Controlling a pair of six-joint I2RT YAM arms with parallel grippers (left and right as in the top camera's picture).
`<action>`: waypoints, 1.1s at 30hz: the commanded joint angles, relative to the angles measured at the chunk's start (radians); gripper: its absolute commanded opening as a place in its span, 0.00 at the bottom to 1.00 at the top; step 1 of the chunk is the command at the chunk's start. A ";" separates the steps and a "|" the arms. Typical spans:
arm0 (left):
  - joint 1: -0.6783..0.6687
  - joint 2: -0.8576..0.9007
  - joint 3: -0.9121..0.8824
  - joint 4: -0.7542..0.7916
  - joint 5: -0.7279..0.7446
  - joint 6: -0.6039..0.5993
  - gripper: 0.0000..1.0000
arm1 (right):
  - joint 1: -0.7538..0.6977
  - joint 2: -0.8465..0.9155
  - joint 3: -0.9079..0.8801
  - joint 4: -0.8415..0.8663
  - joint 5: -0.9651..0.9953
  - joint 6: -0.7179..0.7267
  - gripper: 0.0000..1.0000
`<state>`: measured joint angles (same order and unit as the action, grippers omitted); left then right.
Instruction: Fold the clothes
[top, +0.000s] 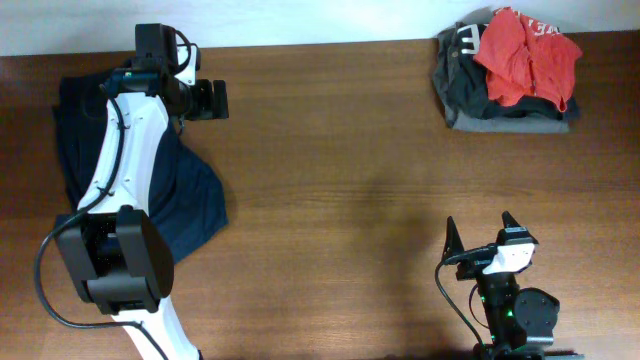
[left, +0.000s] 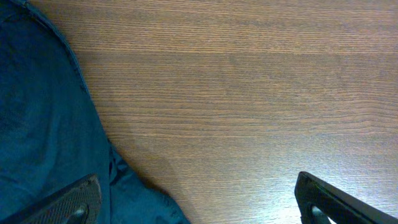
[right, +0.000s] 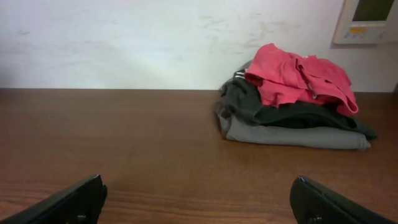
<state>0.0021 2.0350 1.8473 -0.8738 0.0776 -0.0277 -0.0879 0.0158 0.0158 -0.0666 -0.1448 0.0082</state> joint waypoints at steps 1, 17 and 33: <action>-0.002 0.006 -0.004 0.001 0.004 -0.006 0.99 | 0.010 -0.013 -0.010 -0.003 0.034 0.008 0.99; -0.002 0.006 -0.004 0.001 0.004 -0.006 0.99 | 0.009 -0.013 -0.010 0.000 0.034 0.008 0.99; -0.004 -0.070 -0.005 0.007 0.038 -0.003 0.99 | 0.009 -0.013 -0.010 0.000 0.034 0.008 0.99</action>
<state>0.0021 2.0346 1.8473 -0.9001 0.0990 -0.0277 -0.0879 0.0158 0.0154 -0.0669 -0.1276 0.0074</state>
